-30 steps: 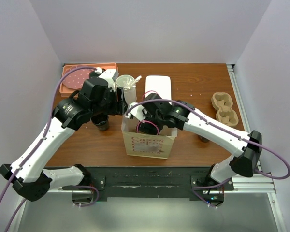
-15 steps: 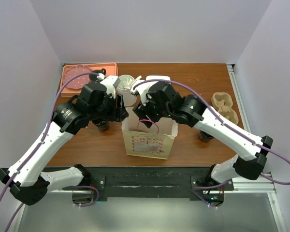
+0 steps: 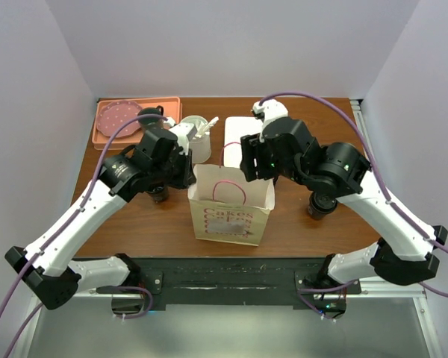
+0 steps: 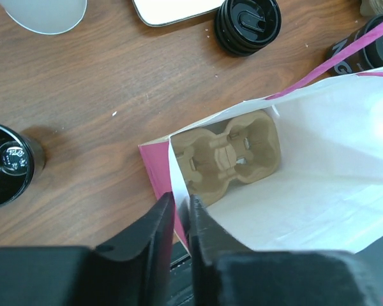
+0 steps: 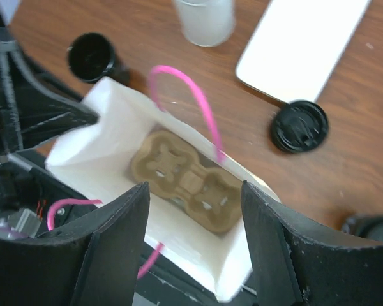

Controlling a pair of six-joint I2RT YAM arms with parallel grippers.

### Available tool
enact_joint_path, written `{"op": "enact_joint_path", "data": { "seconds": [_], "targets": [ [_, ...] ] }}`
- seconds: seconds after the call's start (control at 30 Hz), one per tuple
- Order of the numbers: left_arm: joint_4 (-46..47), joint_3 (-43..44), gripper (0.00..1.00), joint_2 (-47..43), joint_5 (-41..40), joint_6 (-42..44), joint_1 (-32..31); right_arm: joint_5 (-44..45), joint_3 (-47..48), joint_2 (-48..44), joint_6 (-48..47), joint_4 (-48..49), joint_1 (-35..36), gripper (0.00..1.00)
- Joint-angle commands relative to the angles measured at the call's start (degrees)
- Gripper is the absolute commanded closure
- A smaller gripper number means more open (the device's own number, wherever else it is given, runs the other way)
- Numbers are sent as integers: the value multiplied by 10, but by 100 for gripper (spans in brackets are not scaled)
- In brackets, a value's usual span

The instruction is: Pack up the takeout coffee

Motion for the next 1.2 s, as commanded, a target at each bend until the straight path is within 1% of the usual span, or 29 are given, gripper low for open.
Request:
{"op": "enact_joint_path", "data": {
  "seconds": [0.0, 0.07, 0.17, 0.2, 0.23, 0.33, 0.4, 0.5, 0.53, 0.63, 0.67, 0.73, 0.77, 0.83, 0.87, 0.97, 1.03, 1.1, 1.13, 1.17],
  "targets": [
    [17, 20, 92, 6, 1, 17, -1, 87, 65, 9, 74, -122, 0, 37],
    [-1, 35, 99, 10, -11, 15, -1, 89, 73, 17, 78, -163, 0, 36],
    [-24, 47, 100, 11, -11, 10, -1, 76, 59, 26, 87, -189, 0, 36],
    [-28, 50, 100, 10, -26, 6, -2, 66, 39, 24, 94, -188, 0, 37],
    [-31, 53, 100, 10, -29, 4, -2, 65, 25, 17, 97, -184, 0, 37],
    [-39, 62, 92, 10, -25, -8, -1, 53, -26, 6, 111, -150, -1, 40],
    [-38, 58, 91, 10, -21, -15, -1, 45, -51, 2, 122, -123, -1, 42],
    [-40, 48, 98, 7, -29, -25, -1, 36, -70, 16, 128, -107, -1, 44],
    [-42, 48, 100, 5, -43, -29, -1, 35, -75, 20, 127, -102, -1, 45],
    [-41, 45, 100, -6, -67, -38, -1, 47, -77, 35, 125, -90, -1, 53],
    [-44, 44, 100, -6, -72, -39, -1, 56, -76, 37, 122, -78, -1, 60],
    [-45, 42, 100, -4, -87, -41, 0, 69, -67, 50, 112, -72, -6, 66],
    [-46, 40, 100, -4, -91, -43, -1, 79, -63, 59, 107, -68, -8, 72],
    [-44, 41, 100, -3, -102, -48, 0, 90, -49, 79, 90, -61, -13, 75],
    [-42, 45, 99, -2, -107, -50, 0, 93, -46, 85, 85, -53, -16, 79],
    [-40, 57, 97, 4, -126, -49, 3, 91, -27, 105, 68, -38, -30, 83],
    [-44, 68, 94, 10, -130, -48, 6, 89, -18, 116, 61, -34, -38, 84],
    [-48, 72, 89, 16, -126, -49, 9, 85, -1, 123, 59, -37, -42, 84],
    [-48, 71, 83, 15, -117, -50, 8, 82, 4, 126, 59, -38, -43, 82],
    [-48, 70, 80, 11, -111, -50, 8, 82, 12, 129, 62, -42, -43, 75]
  ]
}}
